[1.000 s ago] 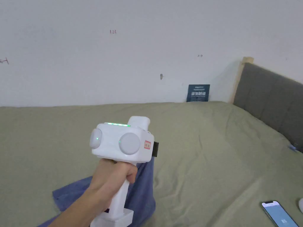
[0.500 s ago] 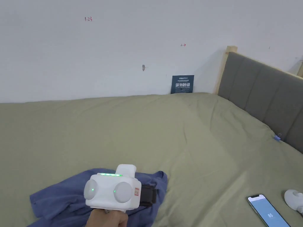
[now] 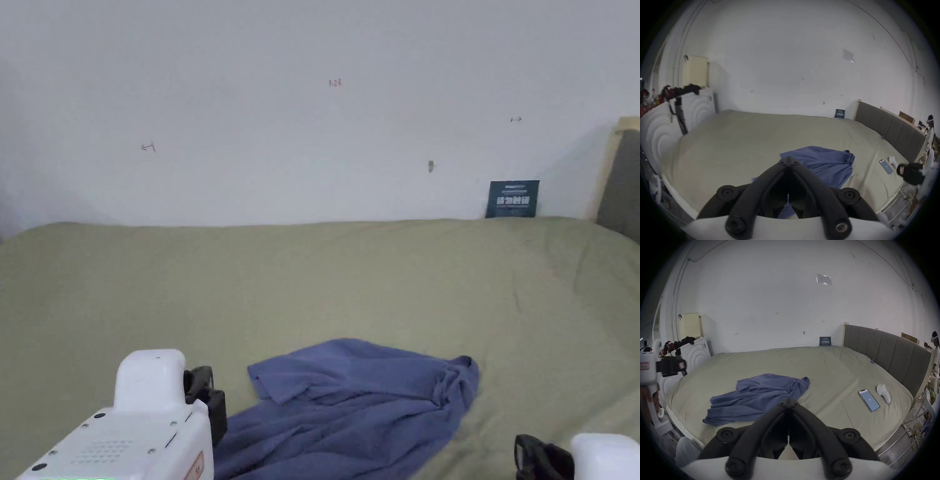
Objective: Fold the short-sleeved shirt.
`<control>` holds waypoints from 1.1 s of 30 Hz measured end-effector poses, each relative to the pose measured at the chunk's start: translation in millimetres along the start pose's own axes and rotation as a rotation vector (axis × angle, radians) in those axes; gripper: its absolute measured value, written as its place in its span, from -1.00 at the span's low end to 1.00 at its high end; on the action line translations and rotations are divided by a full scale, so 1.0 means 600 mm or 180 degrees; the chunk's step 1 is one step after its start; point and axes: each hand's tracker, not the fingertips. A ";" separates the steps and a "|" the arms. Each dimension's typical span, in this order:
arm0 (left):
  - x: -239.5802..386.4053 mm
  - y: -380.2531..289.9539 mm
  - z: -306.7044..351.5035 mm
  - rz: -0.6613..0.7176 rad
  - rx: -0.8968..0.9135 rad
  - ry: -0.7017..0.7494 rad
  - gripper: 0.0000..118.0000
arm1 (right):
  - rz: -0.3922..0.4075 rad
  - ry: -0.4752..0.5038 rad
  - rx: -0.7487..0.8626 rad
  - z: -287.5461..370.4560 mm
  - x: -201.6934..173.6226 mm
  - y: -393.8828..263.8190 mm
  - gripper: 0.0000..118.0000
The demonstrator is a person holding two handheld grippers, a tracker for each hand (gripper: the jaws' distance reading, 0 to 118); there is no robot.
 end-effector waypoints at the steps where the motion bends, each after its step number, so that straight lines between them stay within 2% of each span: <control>1: -0.008 -0.003 0.023 -0.0036 0.0017 0.0092 -1.00 | 0.0028 -0.0009 0.0018 0.005 -0.006 -0.002 -0.97; 2: -0.009 -0.008 0.045 -0.0112 0.0121 0.0296 -1.00 | 0.0062 -0.0009 0.0048 0.010 -0.013 -0.005 -0.97; 8: -0.040 -0.030 0.117 0.0018 0.0255 0.0531 -1.00 | -0.0024 0.0032 0.0110 0.030 -0.033 -0.002 -0.96; 11: -0.046 -0.041 0.117 -0.0147 0.0198 0.0648 -1.00 | -0.0020 0.0065 0.0118 0.030 -0.042 0.000 -0.97; 15: -0.058 -0.045 0.110 -0.0014 0.0190 0.0611 -1.00 | 0.0019 0.0096 0.0117 0.022 -0.053 0.003 -0.96; 19: -0.064 -0.041 0.094 -0.0063 0.0167 0.0642 -1.00 | 0.0021 0.0130 0.0143 0.008 -0.058 0.013 -0.96; 24: -0.092 -0.037 0.005 -0.0022 -0.0271 0.0516 -1.00 | 0.0087 0.0115 0.0099 -0.024 -0.063 0.020 -0.96; 26: -0.108 -0.041 -0.055 -0.0078 -0.0622 0.0399 -1.00 | 0.0077 0.0117 0.0063 -0.039 -0.064 0.017 -0.97; 33: -0.159 -0.078 -0.302 0.0311 -0.1563 0.0126 -1.00 | 0.0044 0.0119 -0.0235 -0.100 -0.062 -0.005 -0.97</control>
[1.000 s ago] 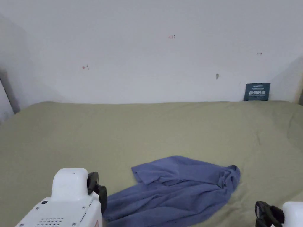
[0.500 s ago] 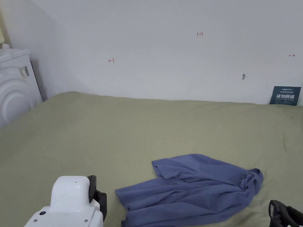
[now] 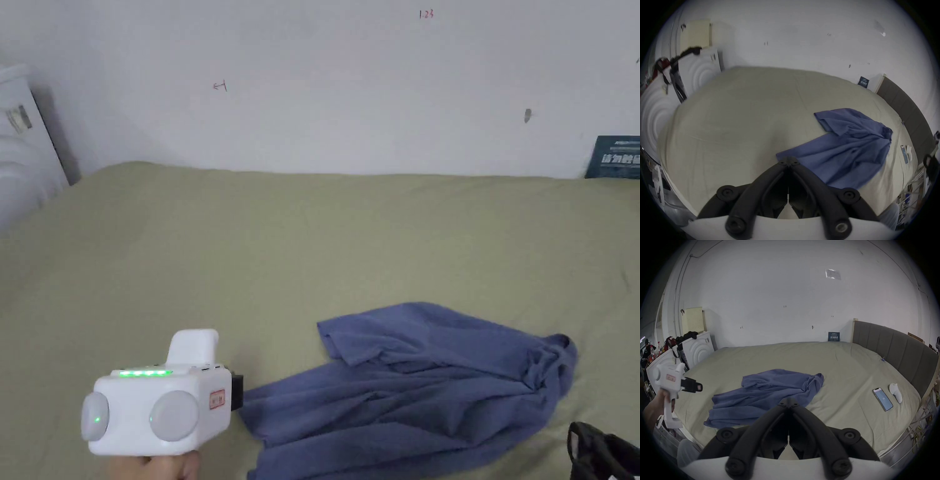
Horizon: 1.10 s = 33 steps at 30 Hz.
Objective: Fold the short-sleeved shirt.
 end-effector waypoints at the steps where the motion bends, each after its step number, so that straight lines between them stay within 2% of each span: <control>1: 0.000 0.006 -0.026 0.0003 -0.0007 0.0097 -0.84 | 0.0011 -0.0013 -0.0044 -0.009 0.002 -0.002 -0.96; 2: 0.002 0.012 -0.047 -0.0049 -0.0068 0.0126 -0.41 | 0.0023 -0.0022 -0.0071 -0.016 0.005 -0.004 -0.97; 3: 0.005 0.019 -0.073 -0.0209 -0.0341 0.0216 0.45 | 0.0031 -0.0042 -0.0100 -0.023 0.008 -0.007 -0.96; 4: 0.007 0.021 -0.098 -0.0276 -0.0448 0.0241 0.89 | 0.0043 -0.0052 -0.0136 -0.030 0.012 -0.009 -0.96; 5: 0.009 0.018 -0.109 -0.0214 -0.0379 0.0212 1.00 | 0.0053 -0.0051 -0.0162 -0.036 0.015 -0.011 -0.96; 10: 0.018 0.011 -0.169 -0.0283 -0.0629 0.0230 1.00 | 0.0105 -0.0071 -0.0338 -0.069 0.032 -0.023 -0.96; 12: 0.027 0.005 -0.187 -0.0349 -0.0861 0.0170 0.81 | 0.0047 -0.0057 -0.0394 -0.079 0.039 -0.026 -0.96; 14: 0.034 -0.005 -0.183 -0.0494 -0.0762 0.0259 0.71 | -0.0002 -0.0035 -0.0438 -0.093 0.049 -0.026 -0.96; 16: 0.037 -0.003 -0.166 -0.0500 -0.0665 0.0151 0.14 | 0.0092 -0.0069 -0.0493 -0.112 0.059 -0.028 -0.96; 17: 0.036 -0.003 -0.160 -0.0507 -0.0641 0.0133 -0.27 | 0.0129 -0.0078 -0.0512 -0.121 0.066 -0.028 -0.96; 18: 0.038 -0.003 -0.152 -0.0508 -0.0611 0.0109 -0.93 | 0.0146 -0.0083 -0.0535 -0.132 0.074 -0.028 -0.96; 20: 0.036 0.000 -0.146 -0.0471 -0.0598 -0.0159 -0.92 | 0.0175 -0.0122 -0.0587 -0.149 0.091 -0.027 -0.96; 23: 0.035 -0.005 -0.142 -0.0462 -0.0604 -0.0086 -0.92 | 0.0153 -0.0173 -0.0659 -0.177 0.122 -0.020 -0.96; 27: 0.043 -0.015 -0.135 -0.0467 -0.0583 -0.0087 -0.92 | -0.0045 -0.0231 -0.0692 -0.234 0.173 0.013 -0.96; 33: 0.044 -0.014 -0.129 -0.0422 -0.0578 -0.0124 -0.92 | -0.0081 -0.0257 -0.0826 -0.382 0.235 0.089 -0.96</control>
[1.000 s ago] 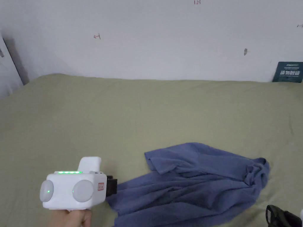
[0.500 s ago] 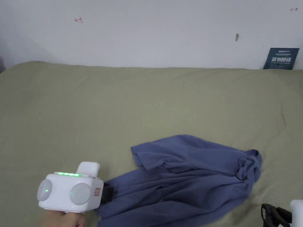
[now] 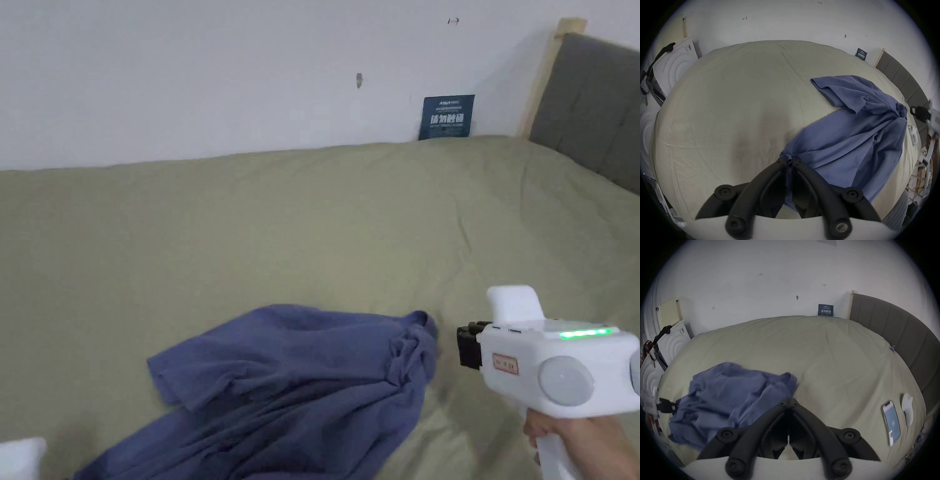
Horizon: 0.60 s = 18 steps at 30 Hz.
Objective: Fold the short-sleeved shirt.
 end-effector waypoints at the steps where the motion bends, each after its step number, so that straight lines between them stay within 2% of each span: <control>1: 0.001 -0.001 0.000 0.0014 0.0004 -0.0007 -0.92 | 0.0005 0.0001 -0.0066 -0.026 0.004 0.016 -0.96; 2: 0.001 -0.002 0.000 0.0013 0.0002 -0.0010 -0.92 | 0.0014 0.0056 -0.0121 -0.051 0.011 0.026 -0.90; 3: 0.003 -0.003 0.000 -0.0002 0.0002 -0.0010 -0.93 | 0.0044 0.0107 -0.0229 -0.080 0.013 0.036 -0.33; 4: 0.001 -0.001 -0.003 -0.0008 0.0004 -0.0007 -0.92 | 0.0128 0.0011 -0.0394 -0.109 0.012 0.044 0.41; 5: 0.002 -0.002 -0.003 -0.0009 0.0007 -0.0004 -0.92 | 0.0151 0.0045 -0.0559 -0.135 0.011 0.047 0.96; 6: 0.003 -0.002 -0.003 -0.0014 0.0009 -0.0001 -0.93 | 0.0167 0.0041 -0.0700 -0.163 0.007 0.046 0.94; 7: 0.002 -0.002 -0.004 -0.0018 0.0012 0.0000 -0.92 | 0.0167 0.0030 -0.0498 -0.174 0.006 0.050 0.88; 9: -0.001 -0.002 -0.007 -0.0007 0.0012 -0.0009 -0.92 | 0.0196 -0.0140 -0.0878 -0.211 0.005 0.052 0.88; 10: -0.002 -0.002 -0.009 0.0000 0.0009 -0.0018 -0.92 | 0.0169 -0.0211 -0.0911 -0.230 0.004 0.033 0.91; 12: -0.006 0.000 -0.014 0.0024 -0.0006 -0.0031 -0.92 | 0.0107 -0.0116 -0.0891 -0.239 0.007 0.030 0.92; 13: -0.006 0.001 -0.014 0.0027 -0.0014 -0.0035 -0.93 | 0.0082 -0.0152 -0.0880 -0.232 0.004 0.032 0.82; 14: -0.006 0.002 -0.013 0.0025 -0.0022 -0.0036 -0.92 | 0.0091 -0.0153 -0.0885 -0.222 -0.002 0.034 0.57; 15: -0.006 0.004 -0.012 0.0009 -0.0031 -0.0037 -0.92 | 0.0140 -0.0076 -0.0870 -0.207 -0.004 0.037 -0.01; 16: -0.016 0.007 -0.018 -0.0003 -0.0048 -0.0039 -0.92 | 0.0183 0.0039 -0.0856 -0.189 -0.006 0.044 -0.01; 17: -0.017 0.010 -0.016 -0.0006 -0.0061 -0.0036 -0.92 | 0.0167 0.0161 -0.0832 -0.173 -0.007 0.052 -0.24; 18: -0.019 0.014 -0.011 -0.0041 -0.0091 -0.0041 -0.92 | 0.0116 0.0215 -0.0805 -0.148 -0.014 0.063 -0.85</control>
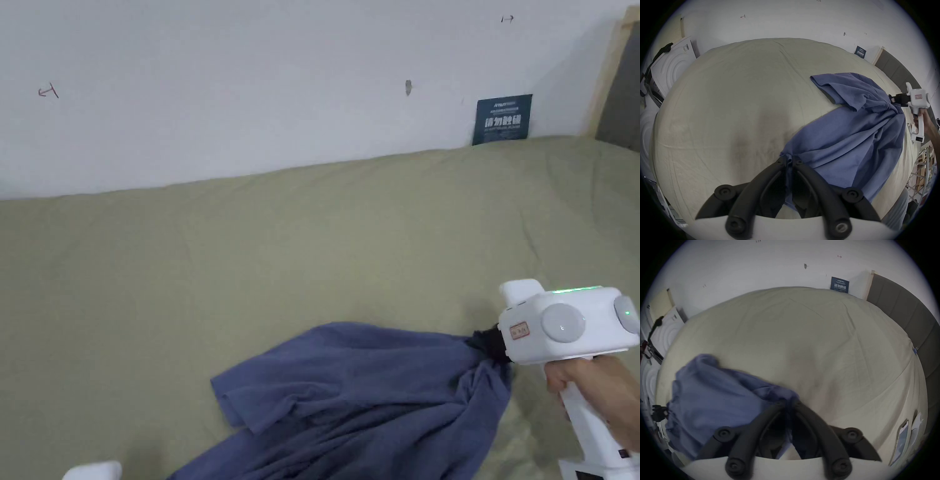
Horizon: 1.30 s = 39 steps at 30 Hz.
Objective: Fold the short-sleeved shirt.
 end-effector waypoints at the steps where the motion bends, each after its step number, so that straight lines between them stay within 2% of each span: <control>1: -0.004 0.000 0.009 0.0037 0.0037 0.0006 -0.92 | -0.0027 -0.0077 0.0119 0.031 -0.003 0.001 -0.87; 5: -0.031 0.009 0.078 0.0153 0.0341 0.0134 -0.92 | -0.0109 0.0145 0.0436 0.129 0.021 0.013 -0.87; 7: -0.052 0.018 0.136 0.0210 0.0465 0.0174 -0.93 | -0.0064 0.0181 0.0576 0.196 0.033 0.021 -0.87; 9: -0.072 0.032 0.191 0.0258 0.0652 0.0249 -0.93 | 0.0069 0.0122 0.0814 0.286 0.008 0.008 -0.87; 15: -0.107 0.086 0.363 0.0392 0.1238 0.0286 -0.93 | -0.0175 0.0435 0.1215 0.464 0.018 0.001 -0.87; 22: -0.051 0.139 0.509 0.0276 0.1734 0.0388 -0.93 | -0.0141 0.0306 0.1703 0.594 0.004 0.007 -0.87; 26: -0.027 0.177 0.550 0.0227 0.1876 0.0484 -0.93 | -0.0198 0.0276 0.1800 0.630 0.006 0.033 -0.87; 30: -0.012 0.218 0.565 0.0243 0.1962 0.0503 -0.93 | -0.0109 0.0172 0.1889 0.646 0.002 0.066 -0.87; 36: 0.009 0.301 0.554 0.0214 0.2059 0.0743 -0.93 | -0.0125 0.0067 0.1915 0.624 -0.007 0.147 -0.87; 39: 0.010 0.341 0.544 0.0347 0.2153 0.0754 -0.93 | -0.0151 0.0062 0.1968 0.603 -0.007 0.193 -0.87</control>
